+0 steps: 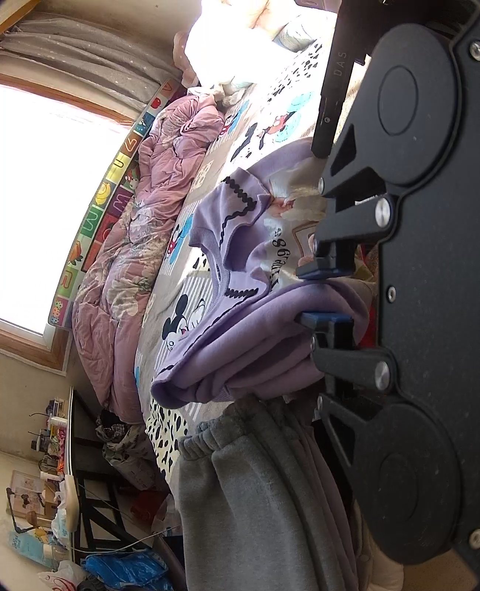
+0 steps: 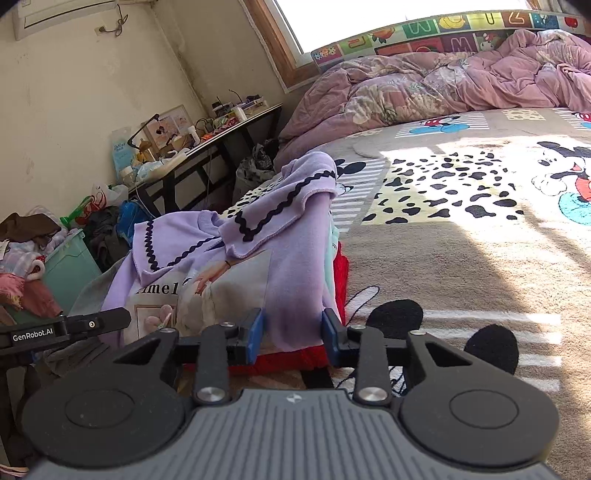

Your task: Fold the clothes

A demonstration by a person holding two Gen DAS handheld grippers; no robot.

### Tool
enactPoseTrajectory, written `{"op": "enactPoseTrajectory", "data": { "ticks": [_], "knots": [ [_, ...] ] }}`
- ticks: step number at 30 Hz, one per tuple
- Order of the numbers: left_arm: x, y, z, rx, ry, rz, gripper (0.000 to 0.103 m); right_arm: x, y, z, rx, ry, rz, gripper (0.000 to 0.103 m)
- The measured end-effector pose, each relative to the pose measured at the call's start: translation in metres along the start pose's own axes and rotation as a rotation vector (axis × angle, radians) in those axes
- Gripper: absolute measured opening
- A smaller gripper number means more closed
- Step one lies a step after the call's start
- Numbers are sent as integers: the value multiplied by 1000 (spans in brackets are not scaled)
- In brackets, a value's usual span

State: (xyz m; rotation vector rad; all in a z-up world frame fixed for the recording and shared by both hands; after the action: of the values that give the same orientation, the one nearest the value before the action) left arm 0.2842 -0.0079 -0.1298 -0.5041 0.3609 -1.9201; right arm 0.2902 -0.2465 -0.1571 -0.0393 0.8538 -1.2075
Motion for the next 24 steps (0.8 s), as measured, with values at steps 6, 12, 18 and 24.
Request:
{"op": "enactPoseTrajectory", "data": {
  "ticks": [6, 12, 18, 24],
  "knots": [
    [43, -22, 28, 90, 65, -129, 6, 3, -29, 18, 37, 33, -3, 30],
    [89, -42, 46, 167, 86, -216, 5, 43, -73, 25, 92, 137, -41, 29],
    [139, -61, 65, 213, 98, -298, 5, 95, -141, 8, 119, 254, -72, 43],
    [195, -77, 84, 246, 147, -344, 5, 117, -216, -37, 131, 324, -57, 52]
  ]
}}
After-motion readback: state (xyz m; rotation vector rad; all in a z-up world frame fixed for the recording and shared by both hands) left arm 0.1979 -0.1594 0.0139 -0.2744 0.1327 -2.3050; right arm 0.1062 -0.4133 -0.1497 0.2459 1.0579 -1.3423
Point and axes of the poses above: each gripper's, at about its wrist camera, not at the fingertips, and y roughly the way its jaws point, x to its right, z to its top, the point moved 4 cm from there along y, roughly the way its jaws point, and after that the axes turned 9 degrees about y, right-handed, at the moved point
